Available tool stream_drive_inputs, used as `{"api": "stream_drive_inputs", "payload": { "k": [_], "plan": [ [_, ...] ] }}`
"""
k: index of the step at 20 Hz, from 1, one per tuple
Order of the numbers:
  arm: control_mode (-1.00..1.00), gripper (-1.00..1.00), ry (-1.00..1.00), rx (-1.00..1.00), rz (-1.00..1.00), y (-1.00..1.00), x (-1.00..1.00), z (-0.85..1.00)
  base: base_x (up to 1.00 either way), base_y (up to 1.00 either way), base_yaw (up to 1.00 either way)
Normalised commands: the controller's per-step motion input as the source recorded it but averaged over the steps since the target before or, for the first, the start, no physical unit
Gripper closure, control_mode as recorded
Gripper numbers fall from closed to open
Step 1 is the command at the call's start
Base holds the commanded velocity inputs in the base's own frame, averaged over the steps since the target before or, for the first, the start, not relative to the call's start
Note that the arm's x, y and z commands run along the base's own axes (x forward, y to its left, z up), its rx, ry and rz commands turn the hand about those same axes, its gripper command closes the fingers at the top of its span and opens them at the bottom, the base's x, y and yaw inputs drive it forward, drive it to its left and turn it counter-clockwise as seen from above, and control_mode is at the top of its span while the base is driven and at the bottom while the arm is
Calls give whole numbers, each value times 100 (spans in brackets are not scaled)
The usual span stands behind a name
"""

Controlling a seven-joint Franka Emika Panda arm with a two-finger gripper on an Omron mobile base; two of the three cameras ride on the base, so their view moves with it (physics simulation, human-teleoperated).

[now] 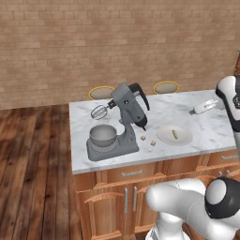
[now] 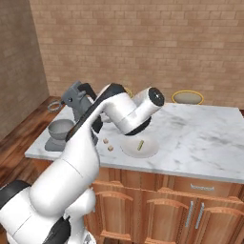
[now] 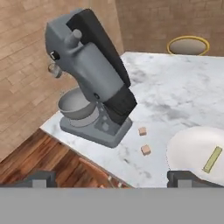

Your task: Add butter and sugar cubes to the stand mixer bowl and then turn on the stand mixer to begin making frosting.

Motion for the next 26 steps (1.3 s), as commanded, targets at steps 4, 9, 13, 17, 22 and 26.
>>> {"api": "stream_drive_inputs", "payload": {
  "k": [4, 9, 13, 17, 22, 26],
  "plan": [
    [-100, -100, -50, 3, 16, 1, 11, -47, 0, 0, 0],
    [-100, -100, -44, 0, 18, 0, 31, -31, 0, 0, 0],
    [-100, -100, -29, 0, 27, 2, 39, -20, 0, 0, 0],
    [-100, -100, -12, 0, 33, 2, 37, -5, 0, 0, 0],
    [-100, -100, -1, -3, 35, 0, 26, -2, 0, 0, 0],
    [-100, -100, 0, -8, 28, 15, 20, -16, 0, 0, 0]
  ]
}}
